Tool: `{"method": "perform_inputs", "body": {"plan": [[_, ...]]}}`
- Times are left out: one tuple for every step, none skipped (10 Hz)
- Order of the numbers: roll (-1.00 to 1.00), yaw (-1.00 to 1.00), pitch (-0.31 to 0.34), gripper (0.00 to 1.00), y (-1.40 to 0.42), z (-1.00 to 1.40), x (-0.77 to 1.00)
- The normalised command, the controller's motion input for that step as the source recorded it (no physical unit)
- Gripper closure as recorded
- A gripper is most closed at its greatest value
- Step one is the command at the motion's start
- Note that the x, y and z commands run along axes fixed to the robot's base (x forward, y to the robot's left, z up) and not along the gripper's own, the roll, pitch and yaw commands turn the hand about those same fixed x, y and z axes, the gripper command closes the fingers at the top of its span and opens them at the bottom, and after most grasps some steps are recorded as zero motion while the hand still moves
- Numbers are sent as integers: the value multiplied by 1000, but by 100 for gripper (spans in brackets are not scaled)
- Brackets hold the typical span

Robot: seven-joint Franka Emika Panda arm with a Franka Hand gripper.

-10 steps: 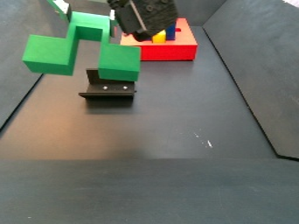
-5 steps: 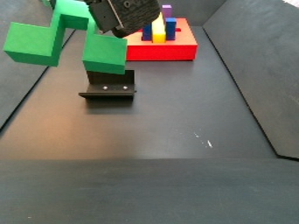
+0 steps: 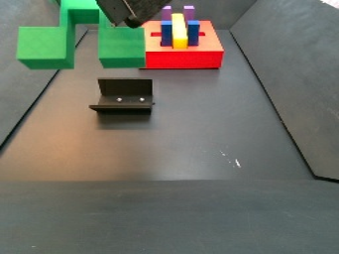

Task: Pick up the green object. Move up. Place the green object on the fixture. Regrasp the green object. Move to above the board. Insert the green object.
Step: Place the green object on the fixture.

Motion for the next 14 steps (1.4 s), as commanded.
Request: {"method": "perform_inputs", "body": {"plan": [[-409, -134, 69, 100, -46, 103, 320], [-520, -269, 103, 100, -160, 183, 369], [-574, -371, 94, 100, -211, 89, 409], [-800, -406, 26, 100, -60, 23, 431], [-774, -451, -11, 100, -109, 0, 257], [-654, -411, 0, 100, -146, -109, 331], [-566, -351, 51, 100, -171, -314, 366], [-231, -206, 297, 100, -266, -457, 443], [-129, -166, 271, 100, -257, -594, 366], [-89, -80, 209, 100, -220, -634, 329], [-57, -63, 200, 100, -263, -617, 297], [-57, -69, 200, 100, -249, -500, 280], [-69, -51, 163, 100, -220, -483, 257], [0, -14, 194, 100, -300, -429, 260]]}}
